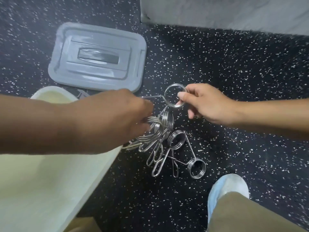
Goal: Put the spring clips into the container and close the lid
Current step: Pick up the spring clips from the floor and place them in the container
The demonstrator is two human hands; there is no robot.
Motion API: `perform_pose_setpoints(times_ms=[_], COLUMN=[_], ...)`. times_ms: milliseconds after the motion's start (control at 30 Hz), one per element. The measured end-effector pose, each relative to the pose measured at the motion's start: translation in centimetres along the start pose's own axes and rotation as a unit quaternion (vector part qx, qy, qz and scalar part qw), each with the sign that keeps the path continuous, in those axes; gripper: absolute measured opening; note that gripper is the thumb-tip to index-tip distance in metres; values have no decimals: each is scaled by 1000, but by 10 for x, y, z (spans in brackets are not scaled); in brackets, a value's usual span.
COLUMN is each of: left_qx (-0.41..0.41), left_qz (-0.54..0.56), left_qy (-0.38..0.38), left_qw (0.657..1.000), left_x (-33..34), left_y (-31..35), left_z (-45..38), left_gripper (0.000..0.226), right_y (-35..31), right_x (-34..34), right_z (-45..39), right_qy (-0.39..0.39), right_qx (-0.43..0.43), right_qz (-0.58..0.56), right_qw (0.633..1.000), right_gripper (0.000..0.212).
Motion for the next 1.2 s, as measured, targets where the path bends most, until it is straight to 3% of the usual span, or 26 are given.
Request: perform_pose_setpoints(times_ms=[300,567,767,967,1100,1200], left_qx=[-120,-148,-161,-179,-203,-220], left_qz=[118,212,382,413,460,469], left_qy=[124,171,167,179,209,227], left_qw=[978,951,894,875,839,825], left_x=[-20,2,0,5,13,19], left_y=[2,9,18,-1,-21,-35], left_z=[50,86,77,93,116,135], left_gripper=[26,43,38,45,44,42], right_y=[-37,-57,-46,-34,-41,-48], right_x=[-24,-53,-55,-40,-33,-31], right_z=[4,61,84,84,85,86], right_qy=[29,-31,-6,-23,-49,-73], right_qx=[-25,-43,-6,41,37,23], right_qz=[-37,21,-74,-209,-240,-208], right_qw=[999,998,997,977,969,975], right_gripper=[22,26,23,47,23,35])
Point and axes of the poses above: each hand's wrist, its own z-axis away from the middle knuckle, its own x-axis out of the palm, y = z × x, the point moved 2 cm from there along -z, towards the middle knuckle, and after that the axes turned 3 degrees about y, right-handed, at the moved point
